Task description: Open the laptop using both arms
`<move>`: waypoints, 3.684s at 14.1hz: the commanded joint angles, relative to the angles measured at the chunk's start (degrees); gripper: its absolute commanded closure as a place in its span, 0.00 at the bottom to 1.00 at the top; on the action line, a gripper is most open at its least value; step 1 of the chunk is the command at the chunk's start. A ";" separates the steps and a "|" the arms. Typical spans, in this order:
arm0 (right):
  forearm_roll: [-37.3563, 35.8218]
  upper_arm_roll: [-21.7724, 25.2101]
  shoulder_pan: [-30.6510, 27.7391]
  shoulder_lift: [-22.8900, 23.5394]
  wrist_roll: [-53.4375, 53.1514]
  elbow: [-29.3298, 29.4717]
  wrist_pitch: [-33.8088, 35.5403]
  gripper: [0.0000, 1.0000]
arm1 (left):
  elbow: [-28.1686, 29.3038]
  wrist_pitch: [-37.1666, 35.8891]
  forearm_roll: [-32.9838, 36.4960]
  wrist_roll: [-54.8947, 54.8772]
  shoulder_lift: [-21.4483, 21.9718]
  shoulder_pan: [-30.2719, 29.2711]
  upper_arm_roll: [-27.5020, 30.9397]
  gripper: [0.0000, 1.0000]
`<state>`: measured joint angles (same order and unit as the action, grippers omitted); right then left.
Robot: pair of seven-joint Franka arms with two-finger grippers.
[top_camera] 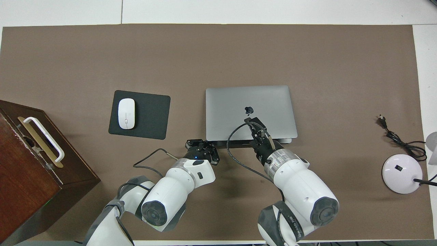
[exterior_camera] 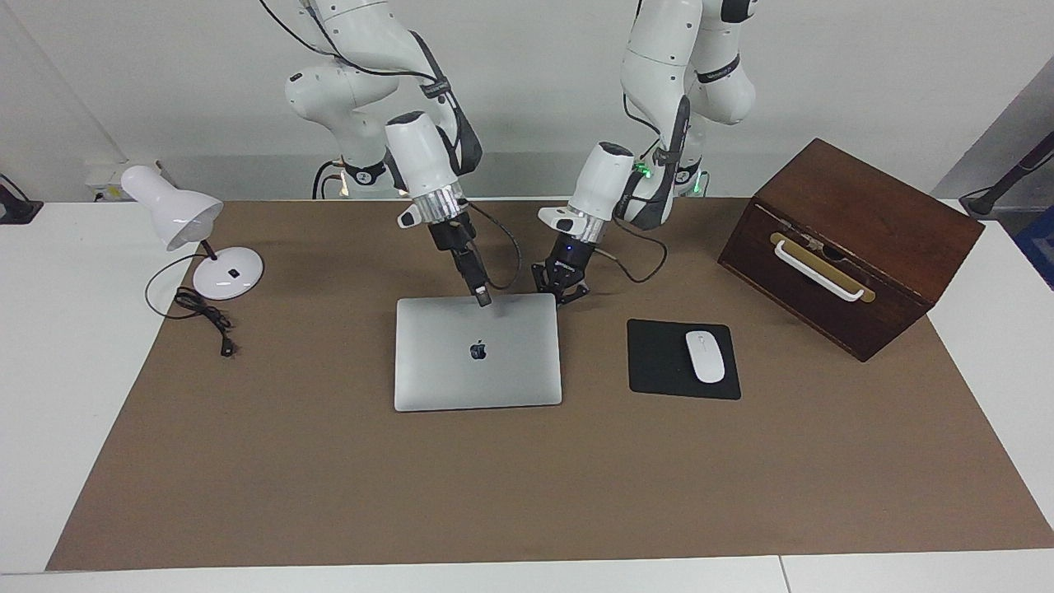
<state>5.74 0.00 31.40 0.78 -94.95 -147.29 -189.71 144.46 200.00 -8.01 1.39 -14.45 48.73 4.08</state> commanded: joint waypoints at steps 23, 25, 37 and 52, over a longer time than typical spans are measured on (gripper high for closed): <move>0.33 0.17 -0.46 4.58 -0.67 6.13 -0.49 0.00 | -1.20 0.91 0.81 -0.78 -3.92 -1.00 0.13 1.00; 0.33 0.17 -0.90 4.93 -0.59 6.84 -0.31 0.00 | -1.20 0.92 0.80 -0.78 -3.92 -1.00 0.13 1.00; -0.29 -0.09 -1.96 7.48 -0.85 19.48 16.20 0.00 | -1.20 0.92 0.81 -0.78 -4.00 -1.00 0.13 1.00; 0.42 -0.35 -4.85 9.41 1.96 34.25 34.93 0.00 | -1.20 0.92 0.81 -0.78 -4.09 -1.00 0.13 1.00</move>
<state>5.70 0.34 28.12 8.79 -94.72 -116.23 -156.75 144.46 200.21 -8.01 1.35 -14.55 48.71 4.07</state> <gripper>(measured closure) 0.000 0.991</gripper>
